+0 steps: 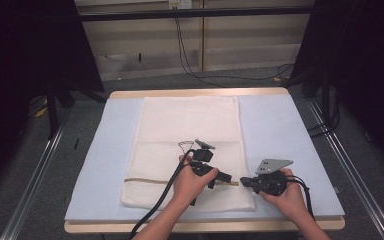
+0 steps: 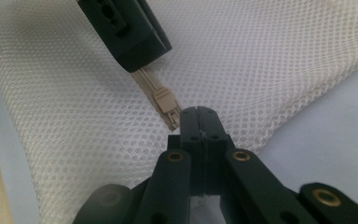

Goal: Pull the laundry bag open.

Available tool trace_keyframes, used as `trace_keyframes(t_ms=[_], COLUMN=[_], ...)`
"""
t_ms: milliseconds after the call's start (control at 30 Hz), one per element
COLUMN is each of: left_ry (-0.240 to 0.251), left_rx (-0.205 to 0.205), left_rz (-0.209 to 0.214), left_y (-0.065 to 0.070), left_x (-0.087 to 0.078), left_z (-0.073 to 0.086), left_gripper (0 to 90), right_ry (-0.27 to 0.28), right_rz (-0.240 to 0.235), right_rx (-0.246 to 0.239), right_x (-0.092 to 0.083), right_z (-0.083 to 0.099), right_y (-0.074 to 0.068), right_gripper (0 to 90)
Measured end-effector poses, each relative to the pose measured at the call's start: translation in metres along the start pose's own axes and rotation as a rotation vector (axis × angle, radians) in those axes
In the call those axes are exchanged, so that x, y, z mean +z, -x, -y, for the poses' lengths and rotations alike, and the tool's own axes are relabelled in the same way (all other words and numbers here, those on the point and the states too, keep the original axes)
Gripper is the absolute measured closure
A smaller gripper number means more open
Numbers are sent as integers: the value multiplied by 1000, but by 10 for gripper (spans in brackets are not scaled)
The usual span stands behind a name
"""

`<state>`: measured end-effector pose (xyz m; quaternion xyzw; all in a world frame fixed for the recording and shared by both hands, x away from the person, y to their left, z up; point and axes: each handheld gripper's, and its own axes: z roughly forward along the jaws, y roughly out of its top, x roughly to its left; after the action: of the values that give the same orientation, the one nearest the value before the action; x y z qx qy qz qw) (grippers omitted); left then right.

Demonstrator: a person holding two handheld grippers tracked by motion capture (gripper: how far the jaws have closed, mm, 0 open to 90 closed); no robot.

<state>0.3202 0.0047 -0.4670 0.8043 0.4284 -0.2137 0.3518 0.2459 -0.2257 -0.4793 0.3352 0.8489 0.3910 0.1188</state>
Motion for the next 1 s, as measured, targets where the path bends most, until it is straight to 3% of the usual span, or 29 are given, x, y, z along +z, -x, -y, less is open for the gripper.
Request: trace_keyframes(t_ms=[33, 133, 200, 333, 400, 433, 500, 600, 800, 833, 867, 1000], left_ry=[0, 5, -18, -17, -19, -28, -22, -8, -10, 9, -4, 0], left_rx=[-6, -11, 0, -29, -55, -44, -62, -105, -99, -132, -109, -131], left_rz=[12, -11, -18, -36, -16, -35, -28, -9, -8, -1, -7, -8], left_y=[0, 2, 1, 3, 4, 4, 5, 6, 8, 10, 8, 8], left_x=[2, 7, 8, 12, 15, 16, 19, 22, 26, 28, 28, 30], left_z=[0, -1, -2, -1, -1, 0, 0, 0, 0, 0, 0, 0], left_gripper=[685, 685, 688, 741, 767, 767, 776, 766, 757, 763, 773, 829], right_ry=[-1, -1, -2, 1, 5, 5, 6, 10, 11, 11, 11, 15], right_rz=[1, 4, 6, 4, 2, 2, 1, 6, 6, 6, 10, 8], right_rx=[1, 2, 5, 0, 4, 4, 6, -1, 5, 6, 4, 9], right_x=[0, 1, 1, 1, 1, 1, 1, 2, 2, 2, 2, 2], right_z=[0, 1, 1, 2, 3, 3, 3, 4, 4, 4, 4, 4], right_y=[0, 0, 0, -1, 0, 0, -1, -1, -1, -1, -1, -1], right_gripper=[900, 900, 900, 900, 900, 900, 900, 900, 900, 900, 900, 900])
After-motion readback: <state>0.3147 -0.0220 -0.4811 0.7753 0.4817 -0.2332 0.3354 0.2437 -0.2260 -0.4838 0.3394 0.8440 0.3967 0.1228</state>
